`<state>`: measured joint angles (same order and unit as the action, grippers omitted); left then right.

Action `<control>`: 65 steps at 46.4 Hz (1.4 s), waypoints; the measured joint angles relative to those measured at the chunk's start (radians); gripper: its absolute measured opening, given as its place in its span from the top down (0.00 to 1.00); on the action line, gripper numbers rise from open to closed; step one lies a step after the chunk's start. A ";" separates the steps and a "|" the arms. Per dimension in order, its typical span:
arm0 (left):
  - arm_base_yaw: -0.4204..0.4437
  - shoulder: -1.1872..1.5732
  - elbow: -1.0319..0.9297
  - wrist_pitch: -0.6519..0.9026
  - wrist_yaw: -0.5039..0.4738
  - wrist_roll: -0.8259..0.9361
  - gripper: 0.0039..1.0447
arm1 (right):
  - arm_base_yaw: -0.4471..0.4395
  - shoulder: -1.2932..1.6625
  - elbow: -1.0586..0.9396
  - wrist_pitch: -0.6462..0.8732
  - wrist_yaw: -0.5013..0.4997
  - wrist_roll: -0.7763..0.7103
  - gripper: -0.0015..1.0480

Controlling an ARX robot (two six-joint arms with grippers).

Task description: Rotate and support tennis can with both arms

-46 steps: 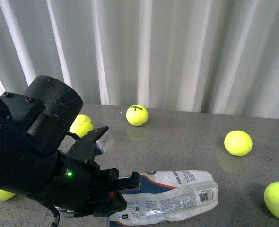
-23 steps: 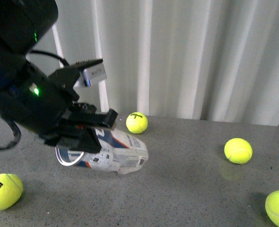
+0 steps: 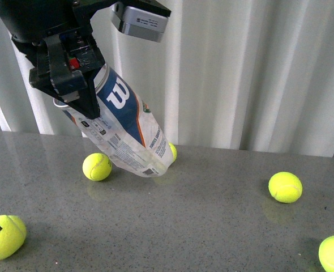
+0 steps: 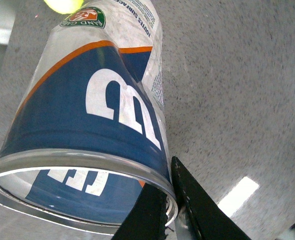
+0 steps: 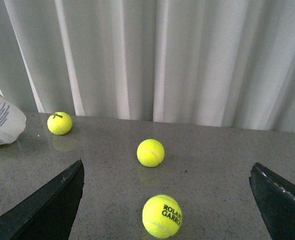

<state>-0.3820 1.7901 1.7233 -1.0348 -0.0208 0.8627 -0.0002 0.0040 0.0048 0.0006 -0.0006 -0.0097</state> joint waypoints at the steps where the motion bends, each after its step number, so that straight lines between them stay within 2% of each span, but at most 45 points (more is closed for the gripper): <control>1: -0.008 0.003 0.009 -0.012 -0.014 0.026 0.97 | 0.000 0.000 0.000 0.000 0.000 0.000 0.07; 7: -0.055 0.012 0.039 -0.074 -0.061 0.183 0.97 | 0.000 0.000 0.000 0.000 0.000 0.000 0.07; 11: -0.117 0.023 0.045 -0.156 -0.086 0.298 0.97 | 0.000 0.000 0.000 0.000 0.000 0.000 0.07; 18: -0.218 0.062 0.024 -0.129 -0.127 0.396 0.97 | 0.000 0.000 0.000 0.000 0.000 0.000 0.07; 26: -0.289 0.111 -0.026 -0.063 -0.155 0.441 0.97 | 0.000 0.000 0.000 0.000 0.000 0.000 0.07; 30: -0.295 0.125 -0.060 -0.029 -0.220 0.488 0.97 | 0.000 0.000 0.000 0.000 0.000 0.000 0.07; 35: -0.286 0.152 -0.071 0.012 -0.250 0.534 0.97 | 0.000 0.000 0.000 0.000 0.000 0.000 0.07; 51: -0.253 0.184 -0.064 0.049 -0.302 0.607 0.97 | 0.000 0.000 0.000 0.000 0.000 0.000 0.07; 58: -0.248 0.187 -0.061 0.047 -0.296 0.621 0.97 | 0.000 0.000 0.000 0.000 0.000 0.000 0.07; 61: -0.249 0.189 -0.053 0.044 -0.290 0.622 0.89 | 0.000 0.000 0.000 0.000 0.000 0.000 0.07; 65: -0.251 0.196 -0.034 0.037 -0.285 0.621 0.72 | 0.000 0.000 0.000 0.000 0.000 0.000 0.07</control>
<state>-0.6327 1.9862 1.6890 -0.9981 -0.3061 1.4841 -0.0002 0.0040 0.0048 0.0006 -0.0006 -0.0093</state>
